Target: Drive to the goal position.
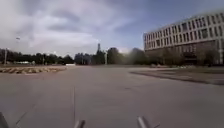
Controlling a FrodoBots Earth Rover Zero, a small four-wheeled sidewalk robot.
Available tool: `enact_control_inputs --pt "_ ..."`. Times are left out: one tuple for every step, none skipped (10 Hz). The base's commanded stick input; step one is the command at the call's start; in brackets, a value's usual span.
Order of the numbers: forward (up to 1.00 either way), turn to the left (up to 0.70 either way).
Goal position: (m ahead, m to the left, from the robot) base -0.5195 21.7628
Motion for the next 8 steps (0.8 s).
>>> enact_control_inputs --pt "1.0 0.0" --pt "1.0 0.0" --pt "1.0 0.0" --pt "1.0 0.0" --pt "1.0 0.0" --pt "1.0 0.22" --pt "1.0 0.27" --pt "1.0 0.27"
